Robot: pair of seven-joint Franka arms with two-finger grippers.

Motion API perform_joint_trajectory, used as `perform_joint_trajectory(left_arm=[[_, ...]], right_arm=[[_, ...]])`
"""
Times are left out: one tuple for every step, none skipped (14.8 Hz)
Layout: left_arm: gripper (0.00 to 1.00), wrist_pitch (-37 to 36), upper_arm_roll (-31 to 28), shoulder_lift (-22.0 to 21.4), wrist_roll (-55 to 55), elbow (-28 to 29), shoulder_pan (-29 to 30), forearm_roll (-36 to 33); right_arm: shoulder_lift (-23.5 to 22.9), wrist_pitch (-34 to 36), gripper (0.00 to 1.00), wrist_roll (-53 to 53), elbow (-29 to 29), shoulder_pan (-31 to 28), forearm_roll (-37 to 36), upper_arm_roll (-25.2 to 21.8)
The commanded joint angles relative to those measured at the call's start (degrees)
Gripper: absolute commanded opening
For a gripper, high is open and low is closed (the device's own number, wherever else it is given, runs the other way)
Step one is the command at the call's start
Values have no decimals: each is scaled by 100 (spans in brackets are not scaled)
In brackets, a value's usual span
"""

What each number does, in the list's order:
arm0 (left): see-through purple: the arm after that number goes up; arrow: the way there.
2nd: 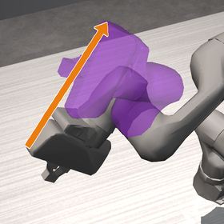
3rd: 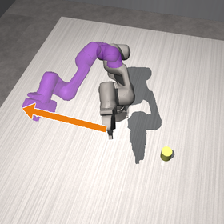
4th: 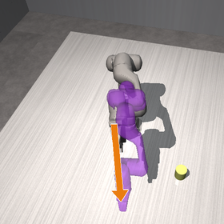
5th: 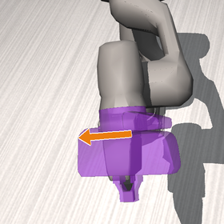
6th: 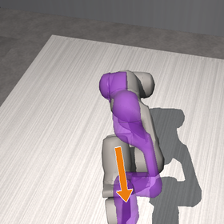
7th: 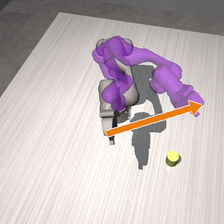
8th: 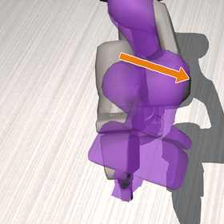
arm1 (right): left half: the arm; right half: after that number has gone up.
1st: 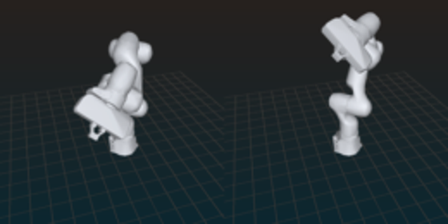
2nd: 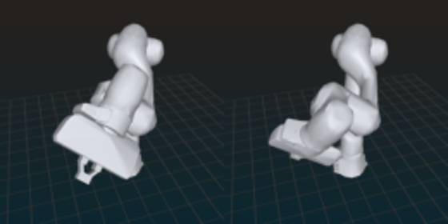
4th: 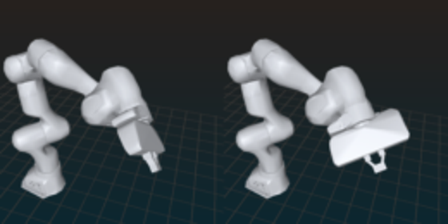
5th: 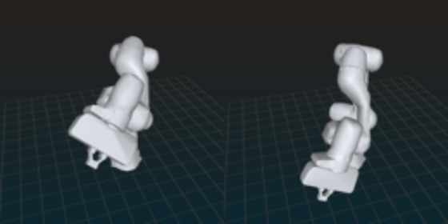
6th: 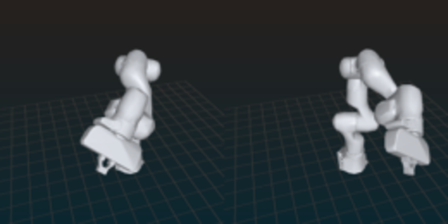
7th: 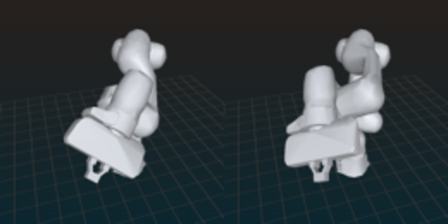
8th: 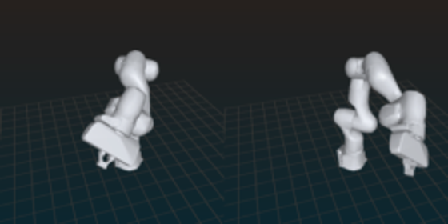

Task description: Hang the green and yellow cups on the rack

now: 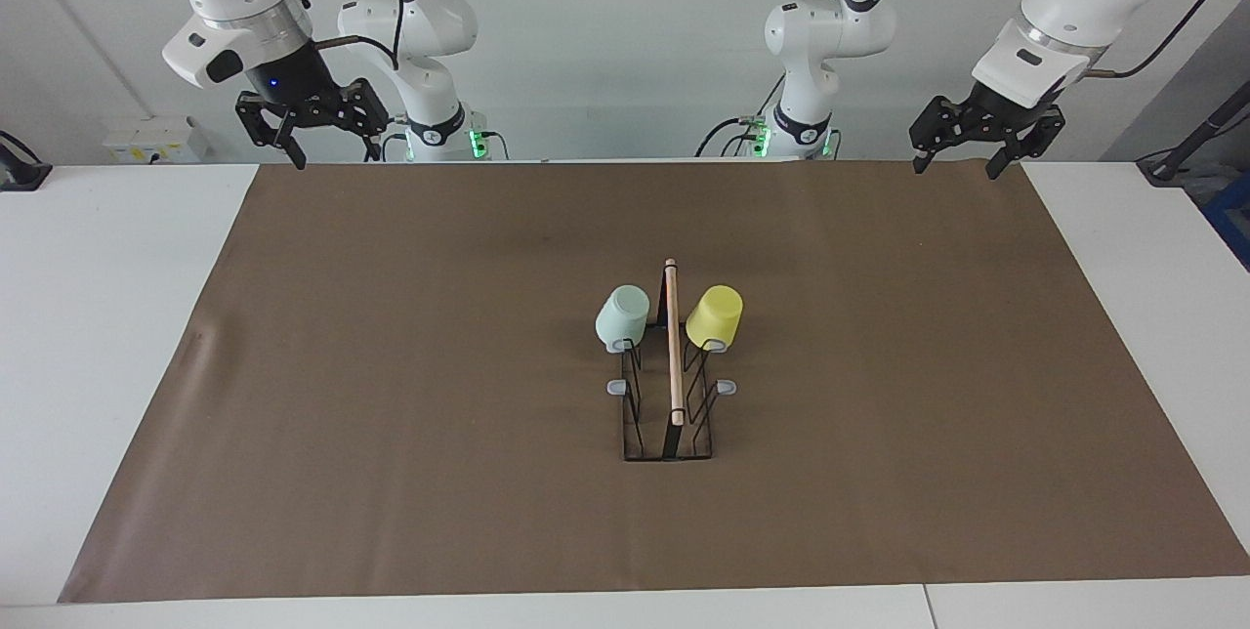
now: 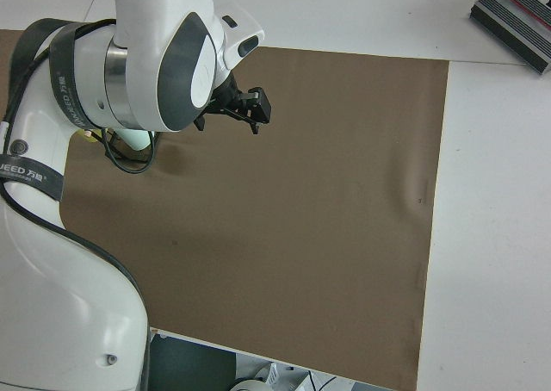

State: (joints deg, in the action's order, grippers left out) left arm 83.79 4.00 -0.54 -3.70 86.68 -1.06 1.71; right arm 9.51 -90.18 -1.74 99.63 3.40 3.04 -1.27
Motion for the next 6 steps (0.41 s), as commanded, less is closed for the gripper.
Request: perform_joint_trajectory(left_arm=[[100,426,31,-7,-52,77,80,92],[100,593,31,1,-60,95,71,92],[100,673,31,10,-60,86,80,92],[100,648,31,10,-60,86,80,92],[100,621,31,10,-60,86,80,92],[100,604,31,1,-52,95,80,92]], right_arm=[[166,-26,100,-54,179,-24,-137,48],[166,-26,100,-54,179,-24,-137,48],[166,-26,100,-54,179,-24,-137,48],[166,-26,100,-63,179,-24,-137,48],[166,-35,100,-63,179,-24,-137,48],[166,-35,100,-72,179,-24,-137,48]])
